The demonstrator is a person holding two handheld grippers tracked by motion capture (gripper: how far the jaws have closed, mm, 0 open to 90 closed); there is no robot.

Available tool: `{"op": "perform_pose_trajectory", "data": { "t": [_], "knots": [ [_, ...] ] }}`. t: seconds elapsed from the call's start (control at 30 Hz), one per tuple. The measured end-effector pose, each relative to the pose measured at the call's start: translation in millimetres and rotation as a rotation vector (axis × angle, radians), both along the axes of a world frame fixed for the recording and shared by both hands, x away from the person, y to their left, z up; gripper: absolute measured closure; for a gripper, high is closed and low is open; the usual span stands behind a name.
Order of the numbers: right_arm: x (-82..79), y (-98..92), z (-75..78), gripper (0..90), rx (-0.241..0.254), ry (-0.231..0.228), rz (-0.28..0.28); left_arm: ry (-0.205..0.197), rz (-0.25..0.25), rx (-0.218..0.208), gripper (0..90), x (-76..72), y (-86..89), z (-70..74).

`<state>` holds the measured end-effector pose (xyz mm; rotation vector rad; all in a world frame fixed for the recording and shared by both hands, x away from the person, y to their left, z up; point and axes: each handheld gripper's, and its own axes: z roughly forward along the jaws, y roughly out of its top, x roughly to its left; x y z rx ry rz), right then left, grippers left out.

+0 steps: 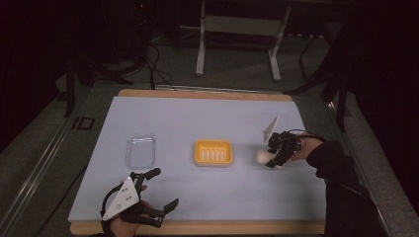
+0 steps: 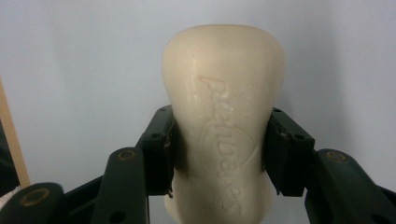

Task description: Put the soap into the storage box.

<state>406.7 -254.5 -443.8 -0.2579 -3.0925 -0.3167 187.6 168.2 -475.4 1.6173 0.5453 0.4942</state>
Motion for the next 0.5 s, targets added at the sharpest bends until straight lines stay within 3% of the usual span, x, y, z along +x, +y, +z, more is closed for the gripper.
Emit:
{"op": "perform_pose_trajectory", "data": {
  "t": [0.17,0.5],
  "knots": [
    [-4.6,8.6,6.3,49.9,0.035,-0.013,0.049,-0.001,-0.001,0.002,1.2,0.0,-0.2,0.0],
    [-7.7,25.2,16.1,49.9,0.053,-0.028,0.107,0.000,-0.001,0.002,1.2,-0.1,-0.2,0.0]
  ]
}}
